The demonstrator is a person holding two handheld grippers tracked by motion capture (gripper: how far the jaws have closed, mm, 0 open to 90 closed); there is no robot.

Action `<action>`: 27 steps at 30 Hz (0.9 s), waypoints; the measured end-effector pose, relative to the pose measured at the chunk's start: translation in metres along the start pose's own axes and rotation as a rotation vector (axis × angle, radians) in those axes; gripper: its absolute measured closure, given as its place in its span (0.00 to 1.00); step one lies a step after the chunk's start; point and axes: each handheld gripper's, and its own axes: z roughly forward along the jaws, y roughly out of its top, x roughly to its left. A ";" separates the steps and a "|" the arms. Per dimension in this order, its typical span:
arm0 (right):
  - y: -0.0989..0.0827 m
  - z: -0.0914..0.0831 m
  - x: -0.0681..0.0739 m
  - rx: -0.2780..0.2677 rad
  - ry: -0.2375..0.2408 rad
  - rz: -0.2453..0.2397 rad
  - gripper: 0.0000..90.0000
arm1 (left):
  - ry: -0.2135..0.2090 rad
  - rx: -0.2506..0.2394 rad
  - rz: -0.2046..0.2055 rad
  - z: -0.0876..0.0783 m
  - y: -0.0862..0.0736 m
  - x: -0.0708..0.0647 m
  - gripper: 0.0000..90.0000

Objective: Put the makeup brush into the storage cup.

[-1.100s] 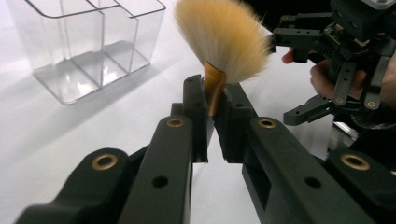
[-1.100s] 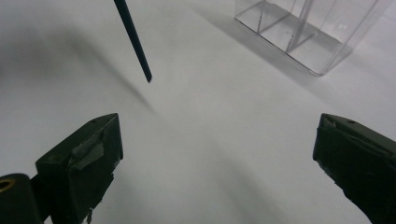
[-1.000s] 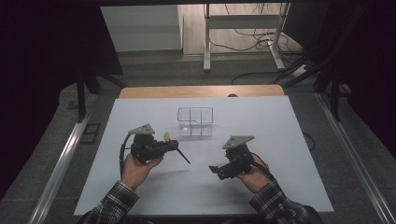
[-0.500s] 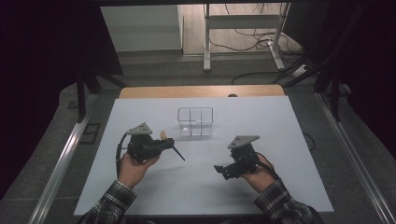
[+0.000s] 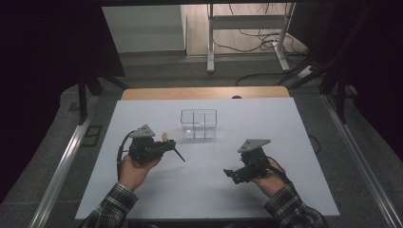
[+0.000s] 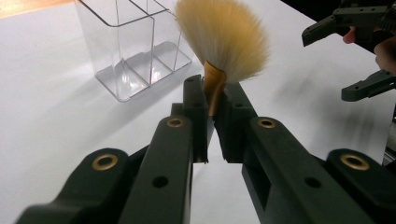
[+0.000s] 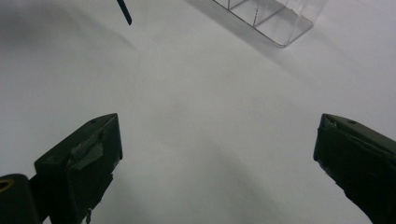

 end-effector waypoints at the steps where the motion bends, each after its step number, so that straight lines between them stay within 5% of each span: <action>1: -0.001 -0.001 0.000 0.001 -0.003 0.005 0.01 | 0.001 0.000 -0.002 0.000 0.000 0.000 0.93; 27: -0.042 -0.041 -0.019 0.015 -0.063 0.090 0.01 | 0.007 -0.040 -0.016 -0.010 0.011 0.012 0.93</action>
